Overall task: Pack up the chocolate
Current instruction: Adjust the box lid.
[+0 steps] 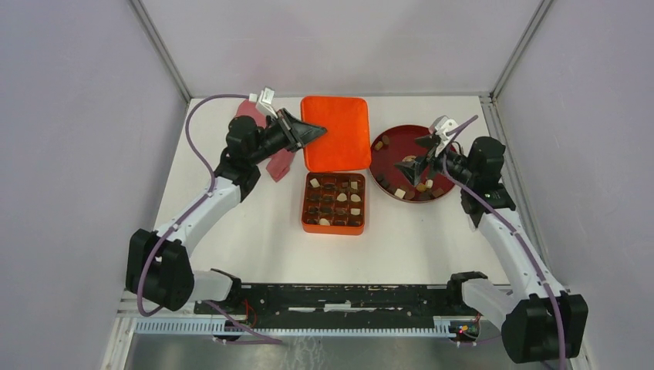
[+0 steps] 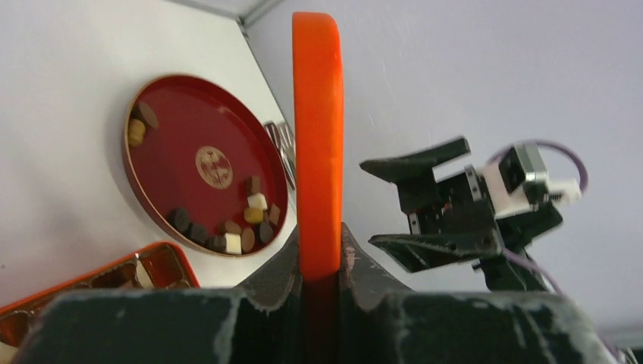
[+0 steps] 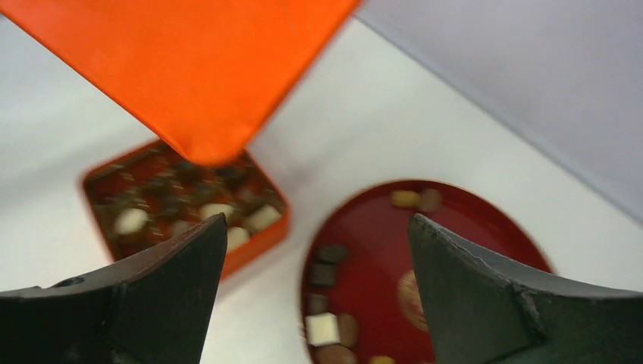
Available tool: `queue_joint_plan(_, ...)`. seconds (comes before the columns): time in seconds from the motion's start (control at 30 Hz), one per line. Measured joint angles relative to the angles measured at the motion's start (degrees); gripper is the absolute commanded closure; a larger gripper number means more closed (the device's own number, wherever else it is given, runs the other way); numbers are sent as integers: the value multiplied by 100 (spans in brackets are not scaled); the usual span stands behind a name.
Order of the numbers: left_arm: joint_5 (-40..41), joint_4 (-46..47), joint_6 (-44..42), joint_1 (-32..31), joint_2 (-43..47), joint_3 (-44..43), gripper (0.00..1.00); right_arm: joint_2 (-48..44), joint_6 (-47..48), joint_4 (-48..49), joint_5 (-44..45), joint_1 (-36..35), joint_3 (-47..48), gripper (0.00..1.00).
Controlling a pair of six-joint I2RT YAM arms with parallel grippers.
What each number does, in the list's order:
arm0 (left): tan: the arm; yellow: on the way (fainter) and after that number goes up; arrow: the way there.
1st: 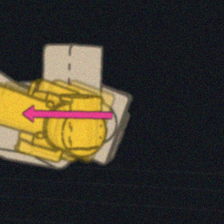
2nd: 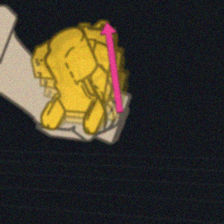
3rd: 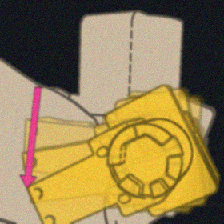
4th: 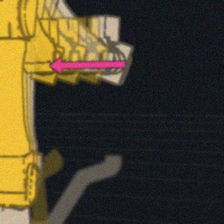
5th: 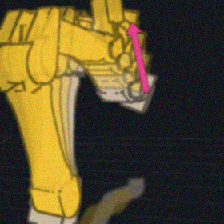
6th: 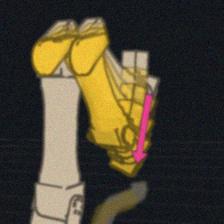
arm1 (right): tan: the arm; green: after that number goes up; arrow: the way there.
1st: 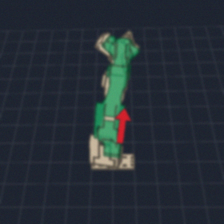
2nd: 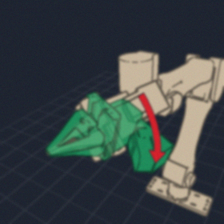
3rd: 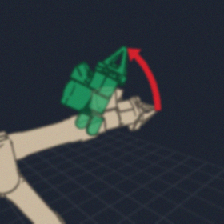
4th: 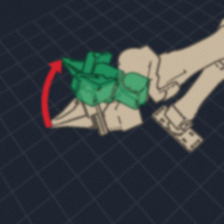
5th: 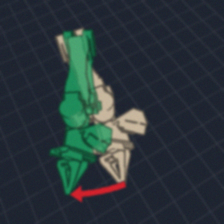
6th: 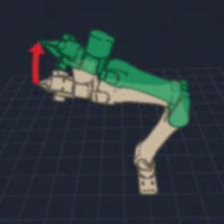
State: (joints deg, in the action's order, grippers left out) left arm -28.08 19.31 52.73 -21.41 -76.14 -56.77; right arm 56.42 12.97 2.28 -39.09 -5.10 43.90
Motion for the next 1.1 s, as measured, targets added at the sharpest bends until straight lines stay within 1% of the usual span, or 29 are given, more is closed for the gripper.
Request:
queue_joint_plan(0.1, -498, 442, 61, 28, -85, 295, 98, 431, -986, 334, -861, -52, 98, 10)
queue_joint_plan(0.17, -754, 673, 101, 28, -181, 391, 98, 863, -1335, 203, -1285, -63, 457, 15)
queue_joint_plan(0.23, -997, 887, 162, 28, -295, 420, 98, 1464, -1346, -264, -1635, -63, 1113, 15)
queue_joint_plan(0.27, -1091, 986, 188, 28, -348, 420, 98, 1860, -1217, -678, -1827, -63, 1604, 14)
queue_joint_plan(0.33, -1250, 1174, 240, 28, -433, 420, 98, 2382, -990, -1237, -2072, -50, 2216, 14)
queue_joint_plan(0.4, -1386, 1386, 350, 28, -507, 420, 98, 2669, -896, -1585, -2354, -42, 2461, 14)
queue_joint_plan(0.47, -1513, 1709, 490, 28, -584, 444, 98, 2673, -1163, -1576, -2599, -39, 2295, 14)
queue_joint_plan(0.57, -1624, 2232, 728, 15, -638, 549, 98, 2389, -2129, -678, -2837, -37, 1532, 14)
queue_joint_plan(0.63, -1711, 2557, 898, -9, -693, 586, 98, 2205, -3136, 323, -2946, -42, 938, 16)
queue_joint_plan(0.7, -1781, 2896, 1054, -63, -798, 588, 98, 2138, -3971, 1176, -2981, -68, 579, 19)
queue_joint_plan(0.77, -1858, 3128, 1165, -136, -896, 588, 98, 2120, -4780, 1941, -2979, -133, 367, 21)
queue_joint_plan(0.9, -1908, 3591, 1451, -284, -1141, 586, 98, 2118, -5853, 2994, -2944, -238, 321, 29)
queue_joint_plan(1.0, -1912, 3915, 1663, -348, -1307, 586, 98, 2118, -6588, 3786, -2944, -278, 313, 38)
queue_joint_plan(1.03, -1923, 4004, 1735, -350, -1342, 586, 98, 2118, -6808, 4017, -2942, -278, 306, 44)
queue_joint_plan(1.07, -1937, 4100, 1792, -354, -1364, 586, 98, 2118, -7066, 4284, -2938, -278, 282, 56)
queue_joint_plan(1.1, -1954, 4181, 1853, -354, -1370, 586, 98, 2118, -7230, 4465, -2927, -278, 254, 63)
